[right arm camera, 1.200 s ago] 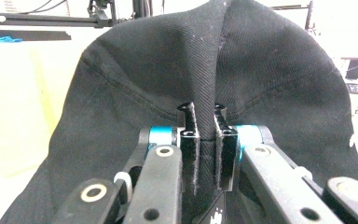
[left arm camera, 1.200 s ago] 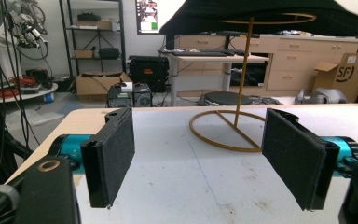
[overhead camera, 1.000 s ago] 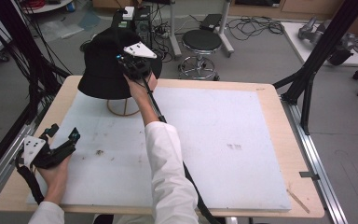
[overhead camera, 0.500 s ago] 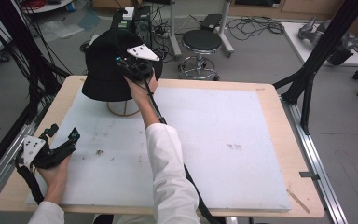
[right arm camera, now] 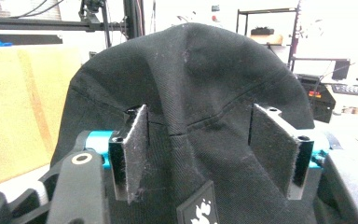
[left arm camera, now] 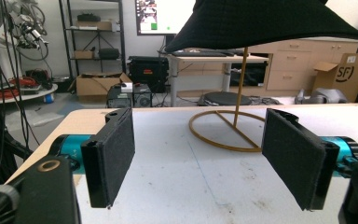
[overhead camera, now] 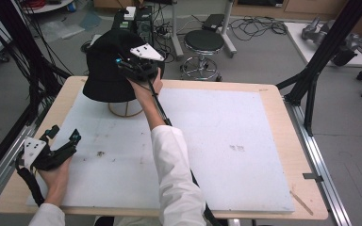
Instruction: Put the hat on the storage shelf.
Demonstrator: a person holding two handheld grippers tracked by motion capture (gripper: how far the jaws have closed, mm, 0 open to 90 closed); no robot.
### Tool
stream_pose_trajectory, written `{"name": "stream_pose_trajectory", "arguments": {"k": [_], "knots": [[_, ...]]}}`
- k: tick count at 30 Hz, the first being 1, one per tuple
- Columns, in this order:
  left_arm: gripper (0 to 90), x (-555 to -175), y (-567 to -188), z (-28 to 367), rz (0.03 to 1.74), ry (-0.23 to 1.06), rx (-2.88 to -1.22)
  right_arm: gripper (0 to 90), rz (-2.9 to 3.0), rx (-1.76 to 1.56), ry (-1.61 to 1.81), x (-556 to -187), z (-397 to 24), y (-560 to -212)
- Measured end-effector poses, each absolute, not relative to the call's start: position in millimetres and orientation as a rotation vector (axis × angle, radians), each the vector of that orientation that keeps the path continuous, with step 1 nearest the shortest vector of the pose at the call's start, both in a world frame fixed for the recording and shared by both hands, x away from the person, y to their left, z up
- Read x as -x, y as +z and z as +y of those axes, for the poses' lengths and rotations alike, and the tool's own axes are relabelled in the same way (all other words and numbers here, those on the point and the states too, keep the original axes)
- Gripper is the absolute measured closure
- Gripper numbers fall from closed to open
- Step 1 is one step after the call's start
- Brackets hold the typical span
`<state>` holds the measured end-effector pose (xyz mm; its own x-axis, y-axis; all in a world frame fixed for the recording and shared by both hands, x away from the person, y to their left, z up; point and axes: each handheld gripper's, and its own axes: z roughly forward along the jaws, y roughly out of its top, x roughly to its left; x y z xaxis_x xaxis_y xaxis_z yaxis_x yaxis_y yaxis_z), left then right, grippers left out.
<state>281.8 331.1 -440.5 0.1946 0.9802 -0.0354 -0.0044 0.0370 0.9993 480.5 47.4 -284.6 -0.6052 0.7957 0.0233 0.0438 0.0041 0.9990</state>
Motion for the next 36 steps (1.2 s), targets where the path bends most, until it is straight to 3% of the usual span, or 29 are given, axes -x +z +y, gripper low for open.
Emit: {"name": "stream_pose_trajectory", "arguments": {"k": [11,25,36], "knots": [[25.9,-281.3,-440.6,328.6,1.071,1.037,-1.275,30.6,1.717,-0.847,1.73,-458.0,16.6,-275.8],[25.9,-280.7,-440.3,326.7,1.064,1.037,-1.275,30.8,1.724,-0.842,1.711,-426.7,-7.4,-253.8],[25.9,-279.5,-440.3,324.1,1.057,1.035,-1.286,31.1,1.683,-0.939,1.672,-399.6,-50.4,-257.7]]}}
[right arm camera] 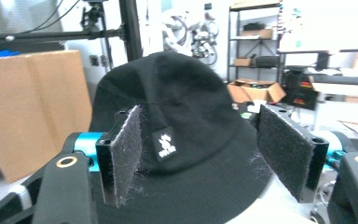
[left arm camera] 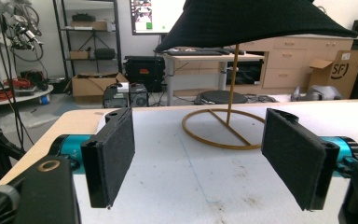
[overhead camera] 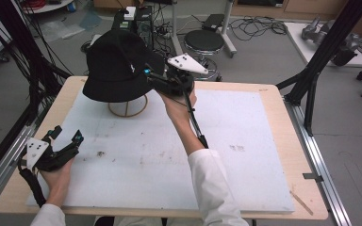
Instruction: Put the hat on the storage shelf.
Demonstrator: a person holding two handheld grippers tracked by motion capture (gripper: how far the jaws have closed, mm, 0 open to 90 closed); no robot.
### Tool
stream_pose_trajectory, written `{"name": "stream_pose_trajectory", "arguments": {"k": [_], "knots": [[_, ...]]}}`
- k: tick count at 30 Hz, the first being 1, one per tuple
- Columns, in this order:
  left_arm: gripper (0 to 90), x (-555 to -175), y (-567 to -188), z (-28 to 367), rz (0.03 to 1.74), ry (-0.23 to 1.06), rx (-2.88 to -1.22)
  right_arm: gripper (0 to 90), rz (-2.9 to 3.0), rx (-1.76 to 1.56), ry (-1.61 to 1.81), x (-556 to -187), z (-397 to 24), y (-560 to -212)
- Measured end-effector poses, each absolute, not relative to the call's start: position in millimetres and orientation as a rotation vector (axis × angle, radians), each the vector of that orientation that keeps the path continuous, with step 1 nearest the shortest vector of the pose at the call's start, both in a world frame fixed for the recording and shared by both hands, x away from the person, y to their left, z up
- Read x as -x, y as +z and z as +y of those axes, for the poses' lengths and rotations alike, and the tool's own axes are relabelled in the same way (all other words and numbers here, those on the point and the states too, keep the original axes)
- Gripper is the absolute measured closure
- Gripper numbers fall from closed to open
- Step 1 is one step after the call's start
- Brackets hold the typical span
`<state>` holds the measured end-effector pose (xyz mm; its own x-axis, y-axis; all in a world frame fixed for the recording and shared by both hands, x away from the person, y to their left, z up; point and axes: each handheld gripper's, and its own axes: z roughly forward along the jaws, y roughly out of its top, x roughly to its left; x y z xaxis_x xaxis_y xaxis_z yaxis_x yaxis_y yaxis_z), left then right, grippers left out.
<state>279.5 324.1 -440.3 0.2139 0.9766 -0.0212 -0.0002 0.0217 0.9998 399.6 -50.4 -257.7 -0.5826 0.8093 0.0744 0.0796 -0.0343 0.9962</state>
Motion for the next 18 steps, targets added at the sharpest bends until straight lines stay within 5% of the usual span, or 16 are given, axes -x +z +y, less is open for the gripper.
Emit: {"name": "stream_pose_trajectory", "arguments": {"k": [18], "knots": [[25.9,-272.3,-441.9,321.1,1.067,1.003,-1.281,31.0,1.605,-1.011,1.65,-355.4,-115.5,-278.4]]}}
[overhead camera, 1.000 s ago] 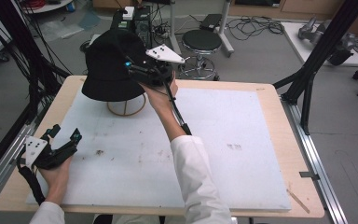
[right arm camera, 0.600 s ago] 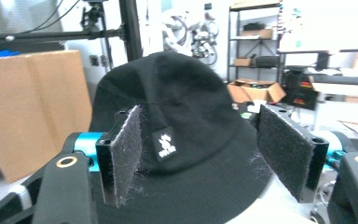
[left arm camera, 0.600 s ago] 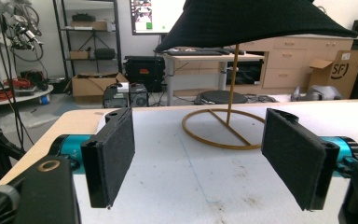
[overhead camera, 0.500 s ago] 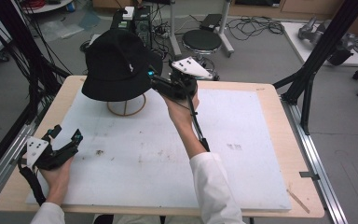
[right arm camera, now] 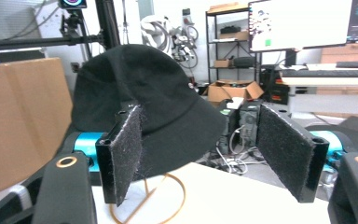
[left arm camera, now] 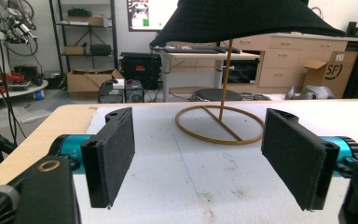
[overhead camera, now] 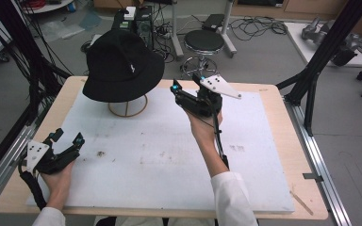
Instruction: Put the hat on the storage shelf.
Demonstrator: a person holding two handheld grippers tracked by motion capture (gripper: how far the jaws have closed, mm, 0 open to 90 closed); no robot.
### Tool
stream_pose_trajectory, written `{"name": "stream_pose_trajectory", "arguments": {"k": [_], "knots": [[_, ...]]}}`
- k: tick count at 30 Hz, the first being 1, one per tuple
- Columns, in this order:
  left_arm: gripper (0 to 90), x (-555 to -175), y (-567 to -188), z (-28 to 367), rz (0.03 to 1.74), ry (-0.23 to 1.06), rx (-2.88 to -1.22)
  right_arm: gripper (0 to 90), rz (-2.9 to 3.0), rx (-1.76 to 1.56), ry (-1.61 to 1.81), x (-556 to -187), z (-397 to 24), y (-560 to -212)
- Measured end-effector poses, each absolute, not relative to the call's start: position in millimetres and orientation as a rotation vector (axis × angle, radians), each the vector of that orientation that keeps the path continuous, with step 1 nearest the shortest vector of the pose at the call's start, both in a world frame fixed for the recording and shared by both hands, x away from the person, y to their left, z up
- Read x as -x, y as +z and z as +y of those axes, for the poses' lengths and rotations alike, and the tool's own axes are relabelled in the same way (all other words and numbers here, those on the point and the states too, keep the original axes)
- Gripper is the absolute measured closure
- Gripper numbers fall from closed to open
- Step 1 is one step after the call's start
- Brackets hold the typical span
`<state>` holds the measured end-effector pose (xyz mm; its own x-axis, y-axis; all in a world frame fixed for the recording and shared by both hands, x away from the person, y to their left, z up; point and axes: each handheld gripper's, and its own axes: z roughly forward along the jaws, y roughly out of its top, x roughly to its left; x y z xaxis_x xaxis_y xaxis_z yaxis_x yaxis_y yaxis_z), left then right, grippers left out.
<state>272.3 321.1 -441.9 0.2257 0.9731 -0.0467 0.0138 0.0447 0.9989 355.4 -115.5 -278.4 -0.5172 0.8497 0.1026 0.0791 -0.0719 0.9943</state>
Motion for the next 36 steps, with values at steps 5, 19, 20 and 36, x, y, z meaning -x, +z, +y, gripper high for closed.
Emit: {"name": "stream_pose_trajectory", "arguments": {"k": [5,19,20,36], "knots": [[25.8,-272.1,-442.5,320.2,1.067,1.0,-1.285,30.6,1.594,-1.03,1.631,-348.5,-126.6,-290.0],[25.8,-273.7,-443.5,318.9,1.064,0.992,-1.291,30.0,1.619,-1.056,1.572,-324.9,-140.5,-318.5],[25.8,-273.8,-443.5,319.1,1.065,0.992,-1.291,30.0,1.624,-1.061,1.564,-322.8,-141.6,-320.5],[25.8,-274.2,-443.4,318.6,1.069,0.985,-1.285,29.9,1.628,-1.114,1.498,-298.9,-178.4,-348.5]]}}
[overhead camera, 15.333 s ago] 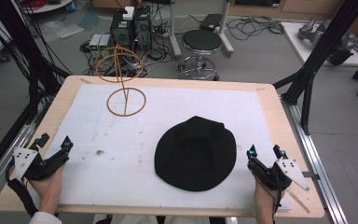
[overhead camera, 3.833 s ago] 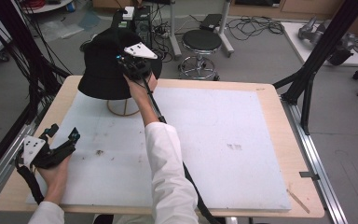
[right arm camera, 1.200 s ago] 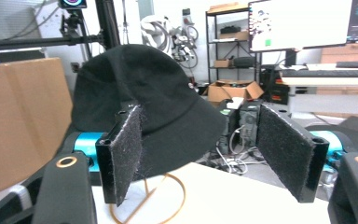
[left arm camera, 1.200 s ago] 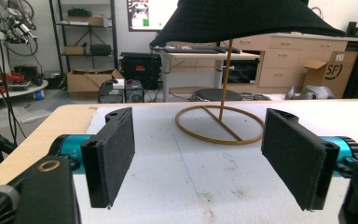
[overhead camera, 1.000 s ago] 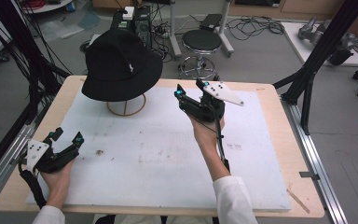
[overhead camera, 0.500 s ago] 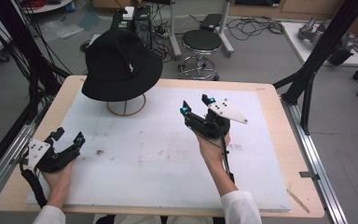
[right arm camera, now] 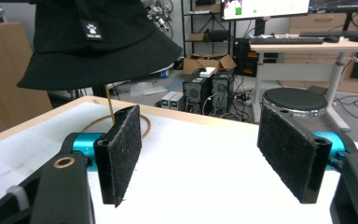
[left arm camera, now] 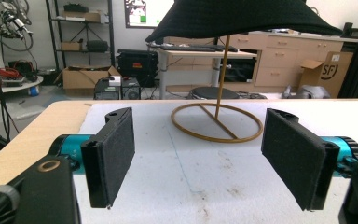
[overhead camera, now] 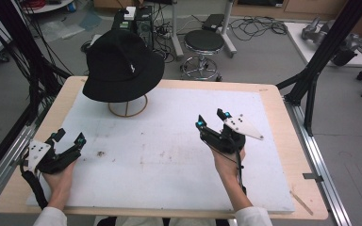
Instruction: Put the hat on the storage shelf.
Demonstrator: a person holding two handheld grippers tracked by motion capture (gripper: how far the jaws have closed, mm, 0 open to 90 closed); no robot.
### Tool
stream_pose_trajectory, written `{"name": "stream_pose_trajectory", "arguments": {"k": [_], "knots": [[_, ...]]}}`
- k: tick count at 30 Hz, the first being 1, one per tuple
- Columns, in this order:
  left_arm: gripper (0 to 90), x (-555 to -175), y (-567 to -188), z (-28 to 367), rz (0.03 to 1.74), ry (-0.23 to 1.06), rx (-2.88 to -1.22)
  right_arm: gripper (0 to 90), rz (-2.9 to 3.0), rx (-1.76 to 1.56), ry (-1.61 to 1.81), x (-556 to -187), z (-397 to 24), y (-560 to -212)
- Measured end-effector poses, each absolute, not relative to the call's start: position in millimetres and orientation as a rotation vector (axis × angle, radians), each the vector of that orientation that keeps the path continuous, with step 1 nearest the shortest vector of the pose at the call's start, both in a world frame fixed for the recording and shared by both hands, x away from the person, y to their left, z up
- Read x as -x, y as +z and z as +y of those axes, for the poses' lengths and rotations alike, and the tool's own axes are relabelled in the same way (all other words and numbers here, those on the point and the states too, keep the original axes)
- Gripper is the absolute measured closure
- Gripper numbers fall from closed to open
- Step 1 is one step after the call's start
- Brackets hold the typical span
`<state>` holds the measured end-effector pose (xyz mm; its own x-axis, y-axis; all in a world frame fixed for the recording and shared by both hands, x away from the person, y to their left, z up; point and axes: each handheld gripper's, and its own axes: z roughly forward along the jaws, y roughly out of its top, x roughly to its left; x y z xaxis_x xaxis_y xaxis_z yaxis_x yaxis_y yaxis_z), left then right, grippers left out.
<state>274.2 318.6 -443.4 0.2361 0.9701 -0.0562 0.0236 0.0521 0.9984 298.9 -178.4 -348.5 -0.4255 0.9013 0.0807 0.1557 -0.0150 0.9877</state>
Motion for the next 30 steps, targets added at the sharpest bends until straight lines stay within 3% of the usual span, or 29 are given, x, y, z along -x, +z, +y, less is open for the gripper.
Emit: {"name": "stream_pose_trajectory", "arguments": {"k": [30], "knots": [[25.8,-273.1,-443.7,318.1,1.073,0.981,-1.286,28.5,1.461,-1.328,1.361,-270.3,-265.7,-409.8]]}}
